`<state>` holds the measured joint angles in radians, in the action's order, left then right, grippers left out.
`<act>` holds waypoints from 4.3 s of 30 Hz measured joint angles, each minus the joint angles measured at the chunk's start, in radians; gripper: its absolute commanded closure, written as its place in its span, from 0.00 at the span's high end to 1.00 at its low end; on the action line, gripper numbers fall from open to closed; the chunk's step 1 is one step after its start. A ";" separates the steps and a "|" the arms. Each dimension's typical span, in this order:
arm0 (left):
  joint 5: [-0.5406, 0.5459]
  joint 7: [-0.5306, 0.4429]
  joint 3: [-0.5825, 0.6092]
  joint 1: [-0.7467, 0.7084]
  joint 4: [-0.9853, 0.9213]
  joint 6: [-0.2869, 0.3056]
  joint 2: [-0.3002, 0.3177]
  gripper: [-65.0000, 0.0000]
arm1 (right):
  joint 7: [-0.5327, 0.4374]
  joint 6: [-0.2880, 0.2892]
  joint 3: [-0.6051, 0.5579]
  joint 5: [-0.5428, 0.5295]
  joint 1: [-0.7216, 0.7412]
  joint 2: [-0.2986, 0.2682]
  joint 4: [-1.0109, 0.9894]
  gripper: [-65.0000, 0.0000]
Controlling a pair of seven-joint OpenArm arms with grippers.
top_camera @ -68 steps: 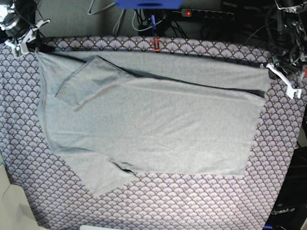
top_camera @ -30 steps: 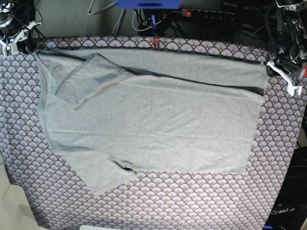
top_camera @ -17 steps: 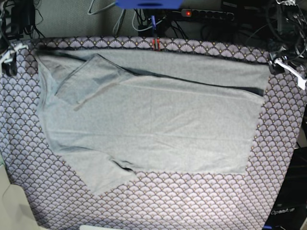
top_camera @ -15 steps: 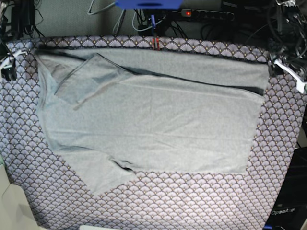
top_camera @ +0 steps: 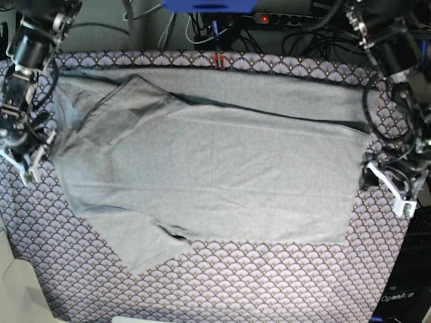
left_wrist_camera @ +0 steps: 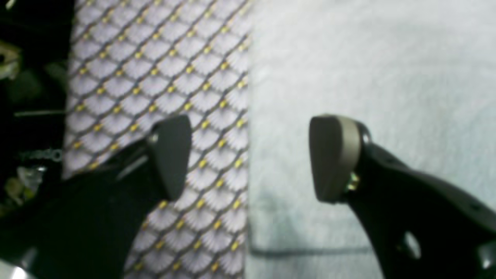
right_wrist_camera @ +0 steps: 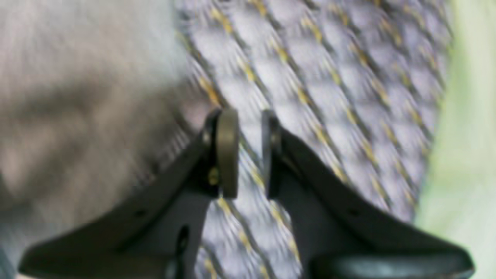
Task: Fold the T-shirt properly
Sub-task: 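Lower both grippers onto the corners of the grey shirt's hem, then close both grippers on the hem corners, then lift the hem and fold it over onto the collar edge with both grippers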
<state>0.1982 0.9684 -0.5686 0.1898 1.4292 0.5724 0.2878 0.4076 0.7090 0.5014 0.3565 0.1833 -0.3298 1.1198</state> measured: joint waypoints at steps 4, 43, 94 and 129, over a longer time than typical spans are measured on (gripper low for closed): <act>-0.180 -0.080 0.017 0.121 -0.170 -0.011 -0.058 0.71 | -0.044 -0.010 -0.061 0.073 0.158 -0.017 -0.183 0.19; -0.460 -0.577 0.014 0.384 -0.695 -0.018 -0.133 0.71 | -0.348 -0.009 -0.076 0.082 0.359 0.048 -0.542 0.00; -0.457 -1.025 0.022 0.506 -1.225 -0.384 -0.094 0.42 | -0.357 -0.009 -0.076 0.074 0.344 0.041 -0.539 0.00; -0.447 -0.550 0.021 0.161 -0.374 -0.362 -0.231 0.00 | -0.338 -0.006 -0.071 0.079 -0.039 0.132 0.115 0.00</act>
<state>-0.2485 0.4187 -0.5480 0.3511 1.0554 0.2108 0.0570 0.0692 0.7025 0.4305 0.4351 0.1444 -0.1978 1.2346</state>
